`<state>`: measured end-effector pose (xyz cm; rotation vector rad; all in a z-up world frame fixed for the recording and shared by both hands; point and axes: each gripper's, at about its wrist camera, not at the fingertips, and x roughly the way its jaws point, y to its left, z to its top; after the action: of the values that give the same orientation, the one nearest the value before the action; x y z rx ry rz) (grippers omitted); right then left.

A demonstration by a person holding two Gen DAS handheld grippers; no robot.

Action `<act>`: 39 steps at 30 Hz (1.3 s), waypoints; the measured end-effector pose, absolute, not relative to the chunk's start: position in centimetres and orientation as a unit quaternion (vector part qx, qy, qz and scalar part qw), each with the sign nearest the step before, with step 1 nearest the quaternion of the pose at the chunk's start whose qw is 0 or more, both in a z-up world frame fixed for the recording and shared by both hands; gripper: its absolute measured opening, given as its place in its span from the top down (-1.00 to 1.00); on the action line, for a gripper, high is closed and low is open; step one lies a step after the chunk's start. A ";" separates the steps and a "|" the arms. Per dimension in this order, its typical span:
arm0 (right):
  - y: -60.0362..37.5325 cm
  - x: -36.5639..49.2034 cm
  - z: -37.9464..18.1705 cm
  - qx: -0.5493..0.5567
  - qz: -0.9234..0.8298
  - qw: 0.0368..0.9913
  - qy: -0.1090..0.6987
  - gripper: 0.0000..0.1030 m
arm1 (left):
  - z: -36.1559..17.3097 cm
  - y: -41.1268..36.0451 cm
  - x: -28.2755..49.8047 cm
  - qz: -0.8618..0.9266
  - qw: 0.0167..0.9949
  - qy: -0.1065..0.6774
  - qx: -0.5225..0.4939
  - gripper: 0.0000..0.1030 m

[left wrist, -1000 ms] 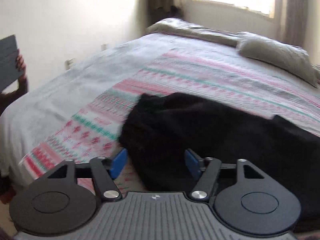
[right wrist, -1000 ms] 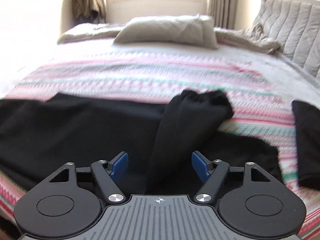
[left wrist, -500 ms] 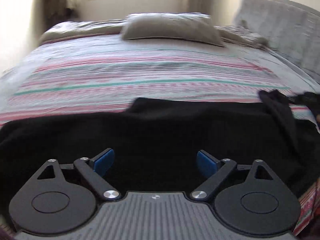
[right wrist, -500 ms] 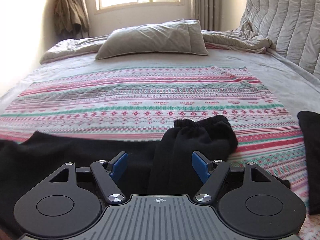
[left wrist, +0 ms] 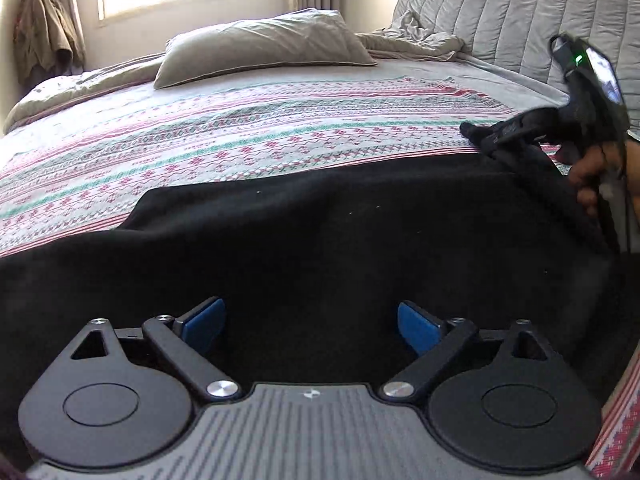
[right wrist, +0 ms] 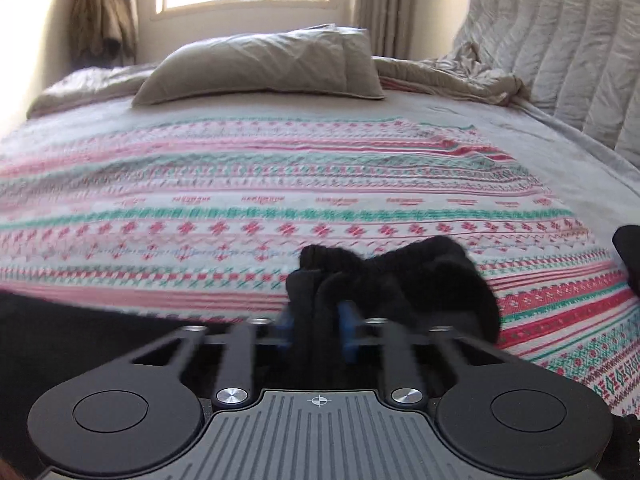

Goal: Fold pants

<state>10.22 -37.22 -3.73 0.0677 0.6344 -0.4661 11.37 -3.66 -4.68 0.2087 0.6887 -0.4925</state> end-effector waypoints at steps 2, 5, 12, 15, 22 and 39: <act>-38.1 9.2 -2.5 0.050 -0.237 0.926 0.290 0.87 | -4.5 -3.5 11.4 -0.243 0.905 0.335 0.096 -0.86; -39.6 6.5 0.0 0.073 -0.253 0.931 0.252 0.87 | -4.2 -3.5 11.1 -0.250 0.904 0.335 0.094 -0.86; -43.4 -2.2 2.4 0.132 -0.292 0.925 0.206 0.87 | -4.1 -3.8 10.1 -0.273 0.896 0.336 0.099 -0.86; -45.6 -5.2 0.7 0.186 -0.310 0.902 0.236 0.86 | -4.4 -4.2 10.1 -0.277 0.894 0.337 0.098 -0.85; -48.5 -8.0 -1.2 0.273 -0.285 0.884 0.251 0.68 | -4.4 -4.9 10.3 -0.286 0.891 0.341 0.091 -0.85; -51.1 -9.7 -1.7 0.374 -0.248 0.874 0.187 0.10 | -4.5 -7.3 7.4 -0.494 0.804 0.318 0.090 -0.38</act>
<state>-9.72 -51.12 -1.66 0.7812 0.3908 -0.5189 7.42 -7.34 -4.55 0.1929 0.6820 -1.0570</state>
